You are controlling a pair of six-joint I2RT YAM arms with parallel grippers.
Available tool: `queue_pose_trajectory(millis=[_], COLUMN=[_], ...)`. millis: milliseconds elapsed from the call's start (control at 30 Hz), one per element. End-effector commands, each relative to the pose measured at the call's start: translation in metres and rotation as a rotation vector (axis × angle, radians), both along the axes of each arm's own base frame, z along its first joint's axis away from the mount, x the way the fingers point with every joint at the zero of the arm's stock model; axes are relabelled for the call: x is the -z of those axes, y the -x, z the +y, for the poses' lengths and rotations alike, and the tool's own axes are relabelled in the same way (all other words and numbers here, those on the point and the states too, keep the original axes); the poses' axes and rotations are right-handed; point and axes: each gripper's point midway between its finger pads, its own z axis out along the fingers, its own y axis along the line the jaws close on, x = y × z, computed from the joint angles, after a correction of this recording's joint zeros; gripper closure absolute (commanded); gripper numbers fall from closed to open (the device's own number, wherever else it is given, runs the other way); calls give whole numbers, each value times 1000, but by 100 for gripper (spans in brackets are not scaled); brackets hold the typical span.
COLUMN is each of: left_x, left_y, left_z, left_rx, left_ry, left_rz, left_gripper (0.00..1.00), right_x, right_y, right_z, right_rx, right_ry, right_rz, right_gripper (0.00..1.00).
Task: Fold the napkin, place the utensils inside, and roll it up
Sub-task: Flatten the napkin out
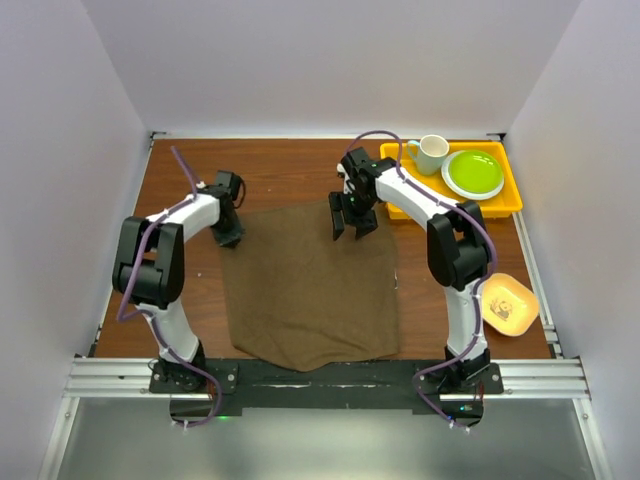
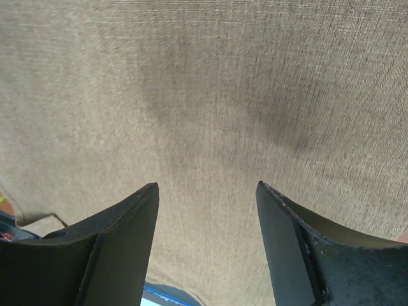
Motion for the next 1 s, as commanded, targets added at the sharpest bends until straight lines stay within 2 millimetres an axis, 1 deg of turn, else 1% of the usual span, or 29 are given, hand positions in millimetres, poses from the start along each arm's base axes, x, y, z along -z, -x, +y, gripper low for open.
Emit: queue_pose_trajectory(millis=[0,33,67,100,133,167,200,233,267,300,333,367,400,433,467,500,533,567,600,633,667,700,733,767,800,833,867,900,967], left_x=[6,5,15,17,15,26,28,22,29,28,11,18,13,-9,-14,-23,-19,-50,-59,-71,-76,-78,-79,-74,-71,-67,-63,-60,-50], left_y=[-21,-29,-31,-36,-47,-51,-54,-71,-78,-88,-113,-116,-122,-142,-144,-146,-137,-138,-131,-113,-105,-94,-72,-50,-34,-10,16,33,71], left_z=[34,46,52,56,65,64,78,92,100,109,123,128,133,136,131,129,120,123,122,114,111,104,101,100,100,98,103,105,102], left_rx=[-132,-157,-166,-172,-183,-177,-212,-237,-248,-256,-238,-219,-206,-171,-144,-124,-81,-82,-75,-52,-43,-28,-39,-60,-93,-162,-205,-248,-350], left_ry=[30,29,29,43,49,55,57,59,55,43,26,6,-19,-40,-32,-36,-45,-87,-116,-136,-144,-139,-130,-132,-126,-114,-148,-161,-147], left_rz=[-5,-12,7,6,-8,14,23,-12,-7,-26,-87,-48,-38,-79,-78,-102,-86,-163,-177,-187,-198,-190,-177,-125,-91,-52,17,52,121], left_gripper=[91,91,91,92,92,93,93,93,95,96,97,99,99,97,93,90,86,72,62,56,47,44,43,42,42,42,44,45,48], right_x=[-12,-7,-8,-14,-11,-11,-18,-19,-15,-22,-22,-19,-21,-21,-25,-19,-17,-16,-15,-13,-13,-10,-10,-9,-2,-11,-13,-10,-18], right_y=[-17,-18,-20,-27,-29,-32,-40,-41,-42,-49,-48,-49,-49,-46,-44,-36,-33,-27,-14,-9,-3,13,17,23,38,41,46,57,62], right_z=[2,2,3,7,6,7,11,10,12,16,18,19,21,21,21,17,17,17,11,12,10,7,7,6,5,8,9,11,20], right_rx=[-7,-8,-14,-16,-16,-17,-17,-20,-22,-24,-27,-30,-33,-48,-53,-55,-68,-81,-89,-102,-115,-131,-146,-153,-171,-174,-177,-186,-187], right_ry=[17,28,28,21,33,35,28,33,37,24,14,11,7,7,-7,3,-1,-12,-9,-16,-21,-16,-18,-16,-7,-27,-33,-40,-82], right_rz=[-53,-39,-40,-61,-51,-54,-80,-77,-67,-86,-74,-68,-69,-63,-67,-42,-43,-34,-15,-18,-15,7,-1,-1,25,-5,-10,4,-18], right_gripper=[34,34,34,34,34,34,34,34,34,34,33,31,29,28,24,22,20,19,16,15,15,15,15,15,15,15,15,15,15])
